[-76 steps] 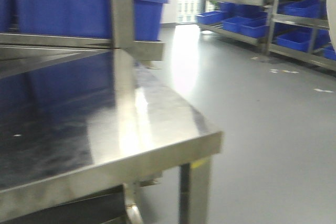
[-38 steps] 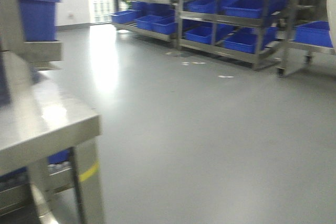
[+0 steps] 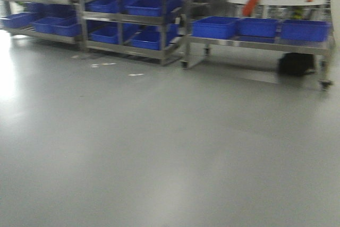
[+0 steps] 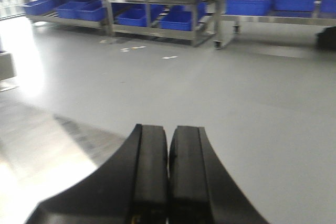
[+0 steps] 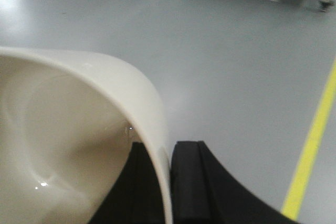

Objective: Move white bin to right shelf second layer
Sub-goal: 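Turn the base away from the table while holding the bin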

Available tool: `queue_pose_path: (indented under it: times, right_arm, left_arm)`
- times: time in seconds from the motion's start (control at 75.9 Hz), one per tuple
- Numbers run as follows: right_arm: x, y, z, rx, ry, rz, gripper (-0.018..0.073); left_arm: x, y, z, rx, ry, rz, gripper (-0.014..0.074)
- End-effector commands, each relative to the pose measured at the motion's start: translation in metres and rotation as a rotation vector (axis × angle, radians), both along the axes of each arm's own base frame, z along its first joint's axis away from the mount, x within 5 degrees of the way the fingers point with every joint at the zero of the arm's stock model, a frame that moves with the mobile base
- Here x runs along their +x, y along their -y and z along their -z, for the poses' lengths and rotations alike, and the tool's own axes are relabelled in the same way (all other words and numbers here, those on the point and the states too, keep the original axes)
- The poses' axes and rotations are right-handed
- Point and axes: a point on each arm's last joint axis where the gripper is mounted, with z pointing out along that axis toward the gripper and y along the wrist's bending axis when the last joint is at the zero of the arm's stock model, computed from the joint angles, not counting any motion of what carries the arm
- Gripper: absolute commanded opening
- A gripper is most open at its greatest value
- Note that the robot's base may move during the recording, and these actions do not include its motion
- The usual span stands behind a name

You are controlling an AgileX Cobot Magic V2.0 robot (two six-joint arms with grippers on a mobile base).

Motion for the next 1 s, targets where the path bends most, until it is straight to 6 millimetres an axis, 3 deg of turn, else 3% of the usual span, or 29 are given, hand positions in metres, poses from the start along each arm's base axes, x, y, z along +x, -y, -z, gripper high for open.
queue_pose_path:
  times: [0.0, 0.988]
  right_arm:
    - [0.0013, 0.0008, -0.0179, 0.008, 0.121, 0.014, 0.0077]
    - [0.0012, 0.0008, -0.0177, 0.008, 0.118, 0.013, 0.0077]
  left_arm:
    - [0.0005, 0.0000, 0.0037, -0.009, 0.066, -0.001, 0.0085]
    - [0.0005, 0.0000, 0.0037, -0.009, 0.066, -0.001, 0.0085]
